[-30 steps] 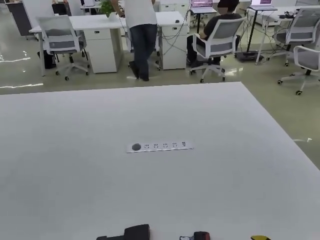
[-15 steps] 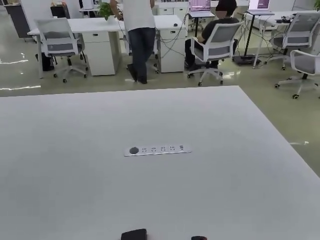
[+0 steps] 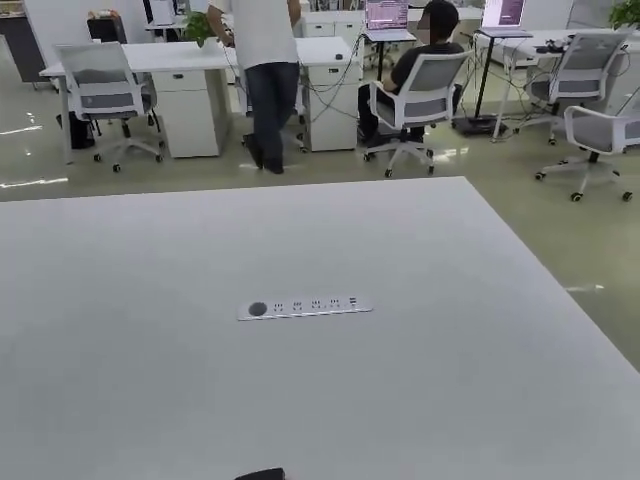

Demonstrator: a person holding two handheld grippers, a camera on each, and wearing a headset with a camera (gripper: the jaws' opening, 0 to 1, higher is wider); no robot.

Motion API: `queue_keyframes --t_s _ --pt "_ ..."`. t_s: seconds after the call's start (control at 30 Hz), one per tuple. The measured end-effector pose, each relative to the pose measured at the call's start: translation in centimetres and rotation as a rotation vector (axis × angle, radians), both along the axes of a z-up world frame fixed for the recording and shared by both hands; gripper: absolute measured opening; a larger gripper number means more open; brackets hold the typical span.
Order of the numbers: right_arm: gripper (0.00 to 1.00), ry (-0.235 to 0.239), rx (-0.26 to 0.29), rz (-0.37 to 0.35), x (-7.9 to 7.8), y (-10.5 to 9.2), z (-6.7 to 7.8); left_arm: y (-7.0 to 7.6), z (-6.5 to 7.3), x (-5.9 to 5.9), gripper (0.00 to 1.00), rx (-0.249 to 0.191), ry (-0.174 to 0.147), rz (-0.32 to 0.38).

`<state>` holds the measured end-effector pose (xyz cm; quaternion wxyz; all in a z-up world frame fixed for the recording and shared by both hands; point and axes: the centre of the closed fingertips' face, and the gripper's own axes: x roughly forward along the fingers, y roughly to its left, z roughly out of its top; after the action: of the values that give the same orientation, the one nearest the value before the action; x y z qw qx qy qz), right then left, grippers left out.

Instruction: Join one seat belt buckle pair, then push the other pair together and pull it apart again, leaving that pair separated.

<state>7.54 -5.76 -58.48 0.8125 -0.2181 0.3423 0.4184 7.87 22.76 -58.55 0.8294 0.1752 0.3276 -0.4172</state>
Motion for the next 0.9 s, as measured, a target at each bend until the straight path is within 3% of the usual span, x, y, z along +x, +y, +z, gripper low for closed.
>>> queue_keyframes --t_s 0.6,0.9 --pt "0.90 0.000 -0.009 0.036 -0.19 0.71 -0.67 0.16 -0.58 -0.26 0.97 0.011 0.008 -0.007" --pt "0.87 0.006 -0.019 0.047 -0.36 0.61 -0.86 -0.48 -0.60 -0.41 0.95 0.011 0.015 -0.020"
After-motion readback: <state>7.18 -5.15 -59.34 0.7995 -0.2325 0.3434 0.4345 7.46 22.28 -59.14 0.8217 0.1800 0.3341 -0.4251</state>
